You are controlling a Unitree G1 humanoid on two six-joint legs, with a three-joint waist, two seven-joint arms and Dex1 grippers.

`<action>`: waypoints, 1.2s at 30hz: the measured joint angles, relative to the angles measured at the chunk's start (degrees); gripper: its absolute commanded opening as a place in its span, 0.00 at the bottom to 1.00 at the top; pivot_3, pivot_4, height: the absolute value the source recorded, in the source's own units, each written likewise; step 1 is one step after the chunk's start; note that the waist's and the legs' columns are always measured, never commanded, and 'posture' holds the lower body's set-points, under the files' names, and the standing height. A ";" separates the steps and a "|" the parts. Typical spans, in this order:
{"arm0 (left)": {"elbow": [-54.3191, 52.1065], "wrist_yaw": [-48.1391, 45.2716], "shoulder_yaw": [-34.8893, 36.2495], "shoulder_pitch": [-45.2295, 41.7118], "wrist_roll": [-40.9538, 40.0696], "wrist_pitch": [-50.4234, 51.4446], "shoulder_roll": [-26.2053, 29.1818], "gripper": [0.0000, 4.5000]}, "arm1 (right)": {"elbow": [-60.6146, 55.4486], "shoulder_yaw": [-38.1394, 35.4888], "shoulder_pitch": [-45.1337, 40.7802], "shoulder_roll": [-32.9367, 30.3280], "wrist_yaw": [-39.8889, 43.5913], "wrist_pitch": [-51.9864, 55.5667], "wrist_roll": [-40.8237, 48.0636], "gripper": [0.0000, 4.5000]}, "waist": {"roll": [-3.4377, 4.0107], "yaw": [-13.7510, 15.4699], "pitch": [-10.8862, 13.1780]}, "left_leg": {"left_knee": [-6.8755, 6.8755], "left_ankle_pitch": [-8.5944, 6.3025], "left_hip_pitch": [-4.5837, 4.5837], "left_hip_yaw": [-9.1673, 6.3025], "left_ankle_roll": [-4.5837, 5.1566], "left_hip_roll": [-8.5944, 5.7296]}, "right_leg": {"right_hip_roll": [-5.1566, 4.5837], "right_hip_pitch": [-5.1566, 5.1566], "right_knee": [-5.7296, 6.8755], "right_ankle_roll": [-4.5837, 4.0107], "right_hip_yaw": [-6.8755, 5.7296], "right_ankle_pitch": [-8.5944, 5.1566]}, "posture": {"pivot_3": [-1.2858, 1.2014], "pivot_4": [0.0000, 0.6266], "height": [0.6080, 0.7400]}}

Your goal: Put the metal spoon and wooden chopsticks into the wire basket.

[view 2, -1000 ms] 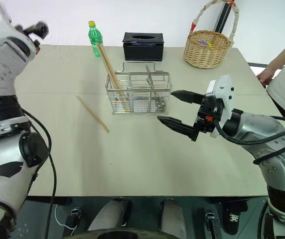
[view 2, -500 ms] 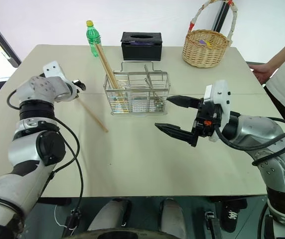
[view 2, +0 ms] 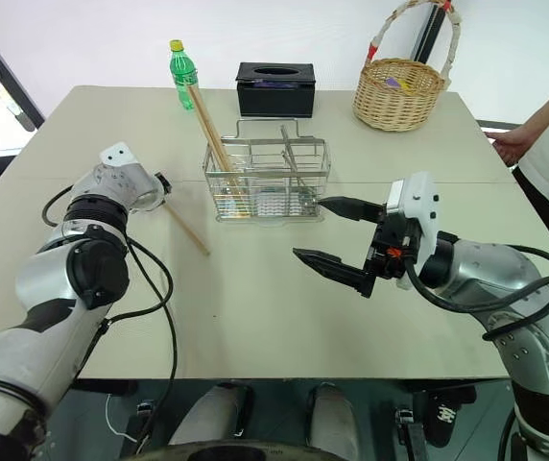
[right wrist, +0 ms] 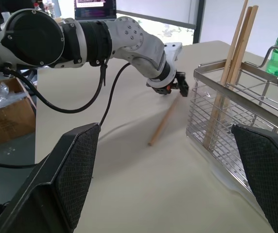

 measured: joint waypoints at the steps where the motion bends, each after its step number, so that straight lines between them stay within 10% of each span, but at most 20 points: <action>1: 0.45 0.25 0.31 -0.14 -0.32 -0.37 0.05 0.27 | -0.01 -0.13 0.13 0.00 -0.28 0.00 0.15 1.00 | 0.00 0.03 0.00 | 0.01 0.00 0.00 0.00 0.00 -0.01 | -0.01 0.01 0.00 0.00 -0.01 0.00 | 0.52 0.24 0.40; 4: 1.96 0.74 0.60 -0.80 -0.98 -1.14 0.01 0.02 | -0.08 -0.42 0.19 0.00 -0.91 0.00 0.50 1.00 | -0.01 0.01 0.00 | 0.02 0.00 0.00 0.00 0.00 -0.02 | -0.01 0.01 -0.01 0.00 -0.01 0.00 | 0.52 0.24 0.40; 22: -2.83 -12.30 -4.23 -3.46 1.68 -17.30 9.43 0.02 | 0.17 -1.05 -1.78 -0.87 -1.15 0.94 2.04 1.00 | -0.03 0.03 0.01 | 0.05 0.00 -0.13 -0.03 0.00 0.01 | 0.02 -0.08 0.00 0.00 -0.04 0.01 | 0.52 0.24 0.40; 30: -26.44 -31.83 -0.14 -16.21 -14.14 -13.65 8.25 0.02 | 0.80 -1.26 -3.36 -0.23 -3.13 2.02 4.64 1.00 | 0.18 -0.49 -0.18 | 0.22 -0.20 -0.14 0.15 0.34 -0.08 | -0.19 0.03 -0.06 0.07 -0.09 0.00 | 0.52 0.24 0.40; 36: -33.04 -34.25 -1.86 -10.11 -17.20 -7.11 4.53 0.02 | 0.96 -1.33 -3.06 0.07 -3.92 2.02 4.63 1.00 | 0.35 -0.40 -0.23 | 0.16 -0.09 0.02 0.08 0.17 0.06 | 0.05 0.04 0.05 0.09 -0.06 -0.02 | 0.52 0.24 0.40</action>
